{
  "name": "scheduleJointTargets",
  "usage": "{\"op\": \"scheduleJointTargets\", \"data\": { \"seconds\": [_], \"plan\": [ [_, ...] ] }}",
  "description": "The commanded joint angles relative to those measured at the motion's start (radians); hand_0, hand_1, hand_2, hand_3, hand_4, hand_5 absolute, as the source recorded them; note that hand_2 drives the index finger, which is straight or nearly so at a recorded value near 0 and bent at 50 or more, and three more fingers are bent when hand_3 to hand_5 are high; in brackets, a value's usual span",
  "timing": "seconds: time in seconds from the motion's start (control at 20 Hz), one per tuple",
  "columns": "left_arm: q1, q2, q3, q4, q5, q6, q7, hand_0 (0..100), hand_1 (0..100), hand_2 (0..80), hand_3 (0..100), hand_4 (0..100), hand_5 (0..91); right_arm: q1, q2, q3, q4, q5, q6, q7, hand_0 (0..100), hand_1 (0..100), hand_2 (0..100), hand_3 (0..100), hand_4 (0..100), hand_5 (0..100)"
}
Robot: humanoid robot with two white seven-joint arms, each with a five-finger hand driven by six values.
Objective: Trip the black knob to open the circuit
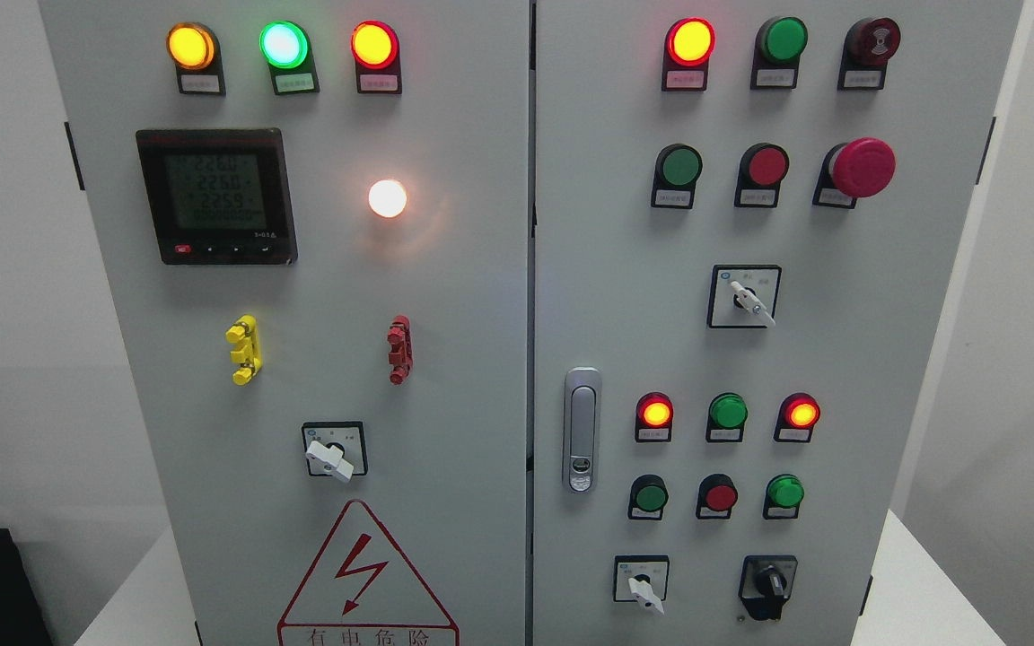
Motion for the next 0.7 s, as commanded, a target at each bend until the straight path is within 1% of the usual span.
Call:
{"op": "scheduleJointTargets", "data": {
  "seconds": [0.0,0.15,0.2,0.25,0.3,0.35,0.4,0.45,0.5,0.65],
  "plan": [
    [0.0,0.0,0.001,0.001,0.002,0.0,0.0,12,39,0.0,0,0,0.0,0.015,0.002,-0.007,-0.083,-0.016,-0.014,-0.004,19,47,0,22,28,20],
    [0.0,0.0,0.001,0.001,0.002,0.001,0.0,12,39,0.0,0,0,0.0,0.034,0.005,-0.012,-0.163,-0.016,-0.014,-0.005,20,49,0,22,33,23],
    [0.0,0.0,0.001,0.001,0.002,0.001,0.0,12,39,0.0,0,0,0.0,0.037,0.005,-0.013,-0.184,-0.017,-0.015,-0.007,21,50,0,35,35,24],
    [0.0,0.0,0.001,0.001,0.002,0.001,0.0,12,39,0.0,0,0,0.0,0.042,0.004,-0.016,-0.204,-0.017,-0.02,-0.01,21,50,0,36,36,25],
    [0.0,0.0,0.001,0.001,0.002,0.001,0.0,12,39,0.0,0,0,0.0,0.043,0.004,-0.027,-0.22,-0.017,-0.029,-0.022,22,51,0,38,39,26],
    [-0.002,0.0,0.001,0.001,0.002,0.001,0.0,12,39,0.0,0,0,0.0,0.045,0.005,-0.03,-0.234,-0.017,-0.037,-0.03,24,52,0,42,42,28],
    [0.0,0.0,0.001,0.001,0.002,0.001,0.0,12,39,0.0,0,0,0.0,0.045,0.005,-0.03,-0.247,-0.017,-0.044,-0.034,24,52,0,44,43,28],
    [0.0,0.0,0.001,0.001,0.002,0.001,0.0,12,39,0.0,0,0,0.0,0.046,0.005,-0.03,-0.263,-0.017,-0.052,-0.039,25,53,0,48,45,31],
    [0.0,0.0,0.001,0.001,0.002,0.001,0.0,12,39,0.0,0,0,0.0,0.049,0.004,-0.03,-0.28,-0.017,-0.057,-0.043,26,54,0,50,47,31],
    [0.0,0.0,0.001,0.001,0.002,0.001,0.0,12,39,0.0,0,0,0.0,0.051,0.005,-0.033,-0.319,-0.017,-0.063,-0.056,30,57,0,65,52,36]
  ]
}}
